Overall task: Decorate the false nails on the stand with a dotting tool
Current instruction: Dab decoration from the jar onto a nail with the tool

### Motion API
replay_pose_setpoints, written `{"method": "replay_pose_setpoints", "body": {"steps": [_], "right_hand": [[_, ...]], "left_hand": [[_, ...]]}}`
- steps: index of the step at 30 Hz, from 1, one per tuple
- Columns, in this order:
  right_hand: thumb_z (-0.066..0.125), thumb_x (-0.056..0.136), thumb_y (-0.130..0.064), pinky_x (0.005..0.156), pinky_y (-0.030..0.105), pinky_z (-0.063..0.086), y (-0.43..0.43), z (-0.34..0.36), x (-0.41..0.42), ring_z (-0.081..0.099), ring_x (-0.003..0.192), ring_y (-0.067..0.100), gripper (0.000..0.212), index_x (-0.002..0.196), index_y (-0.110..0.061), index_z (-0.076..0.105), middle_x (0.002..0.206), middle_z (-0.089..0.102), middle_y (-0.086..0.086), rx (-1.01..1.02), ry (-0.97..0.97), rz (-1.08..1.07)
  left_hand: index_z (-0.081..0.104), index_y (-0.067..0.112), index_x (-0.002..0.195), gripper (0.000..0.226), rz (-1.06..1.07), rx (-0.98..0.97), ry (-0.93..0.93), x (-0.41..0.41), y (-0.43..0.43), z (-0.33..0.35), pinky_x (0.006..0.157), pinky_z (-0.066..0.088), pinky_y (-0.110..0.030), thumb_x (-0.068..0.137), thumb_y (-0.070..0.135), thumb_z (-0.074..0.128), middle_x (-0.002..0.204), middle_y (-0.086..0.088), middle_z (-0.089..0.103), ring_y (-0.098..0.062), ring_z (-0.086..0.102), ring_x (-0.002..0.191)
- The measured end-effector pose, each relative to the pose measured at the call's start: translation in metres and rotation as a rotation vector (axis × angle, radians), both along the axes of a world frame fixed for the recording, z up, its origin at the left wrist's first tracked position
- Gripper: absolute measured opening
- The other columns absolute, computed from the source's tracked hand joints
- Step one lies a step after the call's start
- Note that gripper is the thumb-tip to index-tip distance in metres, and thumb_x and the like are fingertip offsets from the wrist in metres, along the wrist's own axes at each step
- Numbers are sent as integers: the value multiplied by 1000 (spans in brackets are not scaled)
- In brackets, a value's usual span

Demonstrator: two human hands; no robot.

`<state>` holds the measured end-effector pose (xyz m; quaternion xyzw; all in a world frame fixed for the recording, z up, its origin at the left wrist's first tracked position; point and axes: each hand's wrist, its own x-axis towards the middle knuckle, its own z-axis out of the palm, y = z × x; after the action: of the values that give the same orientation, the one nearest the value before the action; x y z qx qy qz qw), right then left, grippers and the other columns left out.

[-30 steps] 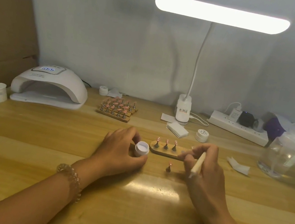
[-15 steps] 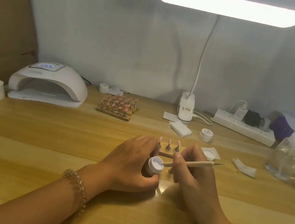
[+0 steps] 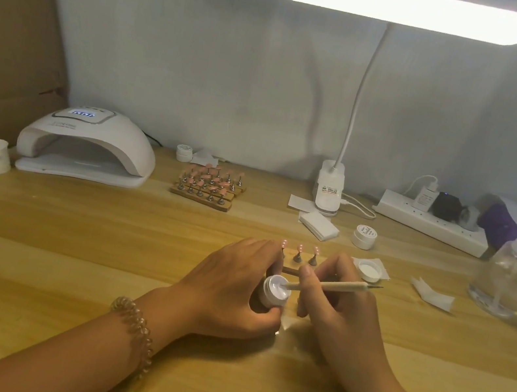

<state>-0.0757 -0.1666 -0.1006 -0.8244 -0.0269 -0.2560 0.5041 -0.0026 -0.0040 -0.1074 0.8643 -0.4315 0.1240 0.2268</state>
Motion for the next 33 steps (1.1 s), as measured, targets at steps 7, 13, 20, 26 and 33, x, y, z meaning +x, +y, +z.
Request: {"method": "replay_pose_setpoints", "body": {"steps": [7,13,20,26,33], "right_hand": [[54,99,-29,56,34,49,-2,1,-4,60,54,17,28,80,-10,48,60,60,12,187,-161,16],[44,105,-17,49,23,48,-14,0,-1,58,53,16,24,86,-6,54,63,66,10,417,-121,-28],[58,97,-26,43,19,44,-21,-2,4,53,45,9,26,78,-9,59,55,63,3,512,61,-65],[66,92,-31,43,19,45,-21,-1,5,55,44,10,25,85,-9,57,55,65,4,490,103,-77],[64,94,-16,39,19,42,-21,2,6,52,40,10,24,76,-7,51,49,60,4,515,132,-102]], "left_hand": [[41,31,100,38,34,-32,32,2,2,-2,71,35,-18,74,51,60,92,14,49,-7,45,79],[39,28,93,36,435,-196,72,17,3,-4,77,27,-32,74,51,58,86,13,49,-12,47,84],[40,31,100,29,606,-153,166,31,10,-12,82,24,-33,83,44,61,98,13,55,-15,48,100],[42,27,126,43,598,-135,159,29,9,-10,88,29,-31,89,36,61,124,10,57,-18,48,115],[50,24,99,28,271,-115,-176,-7,-11,8,66,33,-18,79,31,68,91,9,50,-11,46,80]]}}
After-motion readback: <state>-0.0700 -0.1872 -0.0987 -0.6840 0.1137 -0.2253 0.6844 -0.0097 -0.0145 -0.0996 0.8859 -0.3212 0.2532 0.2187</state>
